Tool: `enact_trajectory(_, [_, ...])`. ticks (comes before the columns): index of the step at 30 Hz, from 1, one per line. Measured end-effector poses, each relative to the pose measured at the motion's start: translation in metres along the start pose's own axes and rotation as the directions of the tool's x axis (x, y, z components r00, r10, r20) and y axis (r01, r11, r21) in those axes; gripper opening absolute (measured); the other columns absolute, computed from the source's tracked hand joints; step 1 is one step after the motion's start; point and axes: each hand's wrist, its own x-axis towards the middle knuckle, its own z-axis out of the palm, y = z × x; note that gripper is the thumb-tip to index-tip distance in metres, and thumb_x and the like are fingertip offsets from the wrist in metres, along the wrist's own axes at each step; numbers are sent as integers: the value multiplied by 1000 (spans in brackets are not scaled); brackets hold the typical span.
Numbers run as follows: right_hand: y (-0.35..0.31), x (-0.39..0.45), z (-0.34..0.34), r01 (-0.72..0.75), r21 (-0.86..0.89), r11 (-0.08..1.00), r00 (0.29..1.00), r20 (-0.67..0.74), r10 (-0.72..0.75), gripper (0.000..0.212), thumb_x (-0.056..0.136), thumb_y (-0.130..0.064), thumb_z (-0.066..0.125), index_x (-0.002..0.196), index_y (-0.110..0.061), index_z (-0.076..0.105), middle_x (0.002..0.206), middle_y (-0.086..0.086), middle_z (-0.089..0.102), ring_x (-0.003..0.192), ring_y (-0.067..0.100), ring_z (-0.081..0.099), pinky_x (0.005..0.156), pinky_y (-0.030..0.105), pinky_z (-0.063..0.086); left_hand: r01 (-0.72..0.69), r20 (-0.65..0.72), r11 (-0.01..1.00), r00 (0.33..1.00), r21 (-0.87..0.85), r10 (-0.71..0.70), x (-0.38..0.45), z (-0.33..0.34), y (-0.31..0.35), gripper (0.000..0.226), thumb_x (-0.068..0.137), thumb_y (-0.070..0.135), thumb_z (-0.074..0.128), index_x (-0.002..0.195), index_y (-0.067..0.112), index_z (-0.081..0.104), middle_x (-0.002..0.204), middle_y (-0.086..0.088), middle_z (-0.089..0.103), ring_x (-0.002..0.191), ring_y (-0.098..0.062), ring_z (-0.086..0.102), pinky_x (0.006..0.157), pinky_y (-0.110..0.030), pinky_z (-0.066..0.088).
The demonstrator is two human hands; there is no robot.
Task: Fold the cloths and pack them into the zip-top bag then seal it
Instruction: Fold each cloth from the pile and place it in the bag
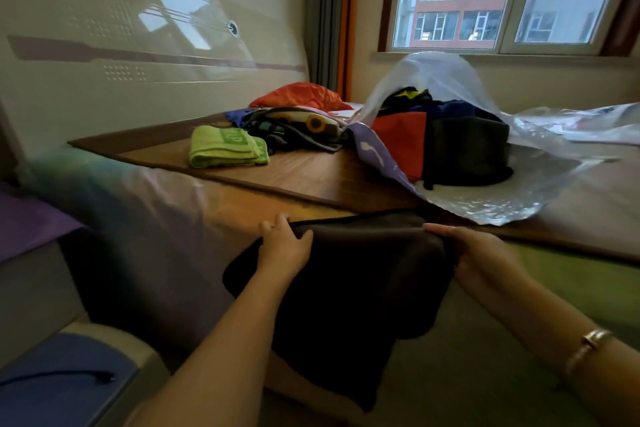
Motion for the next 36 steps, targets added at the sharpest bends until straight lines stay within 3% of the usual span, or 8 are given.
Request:
enact_trajectory(3, [18, 11, -8, 81, -200, 976, 997, -4, -83, 13, 86, -8, 62, 82, -10, 74, 100, 22, 69, 91, 27, 64, 88, 39, 50, 31, -50, 998, 998, -58, -33, -4, 15, 4, 42, 96, 36, 51, 128, 13, 36, 135, -13, 25, 96, -31, 49, 78, -32, 41])
enact_trajectory(8, [23, 25, 1, 150, -442, 884, 988, 27, -154, 33, 89, -28, 64, 114, -9, 52, 107, 9, 60, 94, 18, 60, 83, 33, 50, 159, -171, 960, 965, -230, -201, 3, 19, 9, 33, 96, 40, 51, 103, 9, 42, 133, -17, 33, 63, -16, 35, 69, -30, 32])
enact_trajectory(13, [22, 35, 7, 86, -351, 932, 996, -2, -93, 50, 88, -14, 67, 127, -3, 38, 97, 4, 59, 77, 12, 58, 64, 23, 49, 200, -188, 930, 946, -308, -266, 12, 20, 6, 20, 87, 15, 56, 103, 4, 52, 120, -17, 54, 76, -23, 49, 59, -29, 41])
enact_trajectory(16, [17, 35, 8, 78, -370, 926, 997, 29, -72, 44, 88, -7, 65, 128, 1, 49, 106, 12, 64, 81, 16, 61, 65, 19, 50, 204, -151, 885, 945, -418, -289, 9, 17, 13, 17, 79, 7, 55, 95, 12, 51, 108, -15, 57, 99, -31, 53, 81, -36, 49])
enact_trajectory(21, [7, 13, 5, 98, -366, 925, 990, 130, -53, 19, 90, 1, 53, 86, -13, 65, 81, 9, 61, 69, 17, 56, 64, 26, 45, -37, -48, 877, 999, -479, 16, -26, 7, 54, 21, 79, -6, 47, 76, 15, 47, 74, -5, 48, 66, -17, 42, 53, -27, 34])
enact_trajectory(25, [-9, -9, -3, 123, -105, 987, 987, 114, -111, 25, 89, 5, 43, 73, -9, 56, 66, 9, 53, 59, 17, 52, 55, 23, 43, -144, 208, 792, 923, -593, 323, -57, 10, 80, 38, 71, -21, 35, 68, 16, 43, 65, -3, 43, 60, -16, 39, 50, -25, 31])
enact_trajectory(30, [-22, -28, -21, 10, 32, 999, 998, 68, -12, 22, 93, -8, 43, 76, -7, 55, 62, 5, 58, 55, 16, 56, 56, 27, 46, 13, 334, 557, 811, -831, 480, -81, 22, 105, 29, 47, -9, 45, 58, 18, 46, 61, -3, 48, 56, -15, 47, 49, -25, 38])
enact_trajectory(36, [-30, -29, -34, 53, 62, 997, 998, 33, -55, 22, 91, -7, 44, 74, -7, 59, 59, 7, 60, 53, 17, 60, 49, 23, 49, 86, 302, 373, 764, -924, 571, -87, 26, 114, 22, 50, -2, 44, 60, 17, 40, 66, -3, 37, 61, -15, 38, 56, -30, 28])
